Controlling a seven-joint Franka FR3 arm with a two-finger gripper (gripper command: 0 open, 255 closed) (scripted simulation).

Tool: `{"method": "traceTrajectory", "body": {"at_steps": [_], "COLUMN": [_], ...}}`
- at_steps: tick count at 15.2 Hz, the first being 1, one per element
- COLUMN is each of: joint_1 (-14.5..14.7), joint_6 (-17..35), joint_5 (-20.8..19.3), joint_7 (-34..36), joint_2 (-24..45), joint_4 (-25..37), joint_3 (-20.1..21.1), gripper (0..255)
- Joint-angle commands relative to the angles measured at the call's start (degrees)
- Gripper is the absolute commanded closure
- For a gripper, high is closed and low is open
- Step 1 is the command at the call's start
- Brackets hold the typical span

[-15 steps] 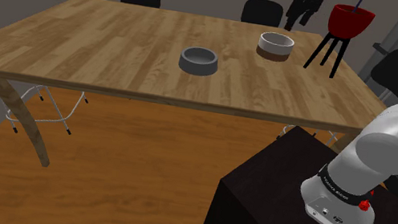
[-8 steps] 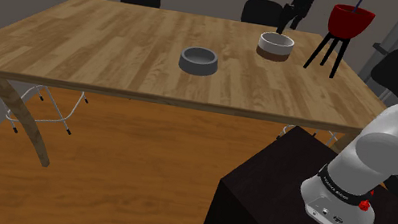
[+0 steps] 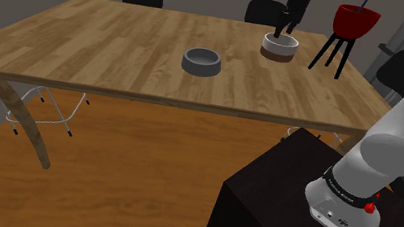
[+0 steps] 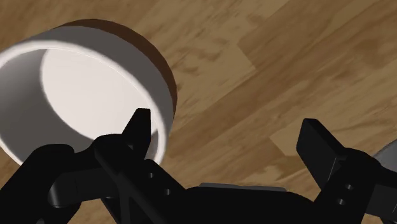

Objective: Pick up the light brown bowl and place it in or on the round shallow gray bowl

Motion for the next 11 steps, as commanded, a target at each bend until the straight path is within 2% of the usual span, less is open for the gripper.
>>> {"method": "traceTrajectory", "body": {"at_steps": [1,5,11], "joint_1": [-0.80,-3.17,-3.48], "joint_6": [0.69,0.77,4.62], "joint_5": [2.63,7.55,8.78], "joint_7": [-2.90,-7.41,-8.20], "joint_2": [4.77,13.66,15.76], "joint_4": [3.45,10.83,8.87], "joint_3": [-0.97,-1.44,-0.98], "gripper": [0,0,0]}}
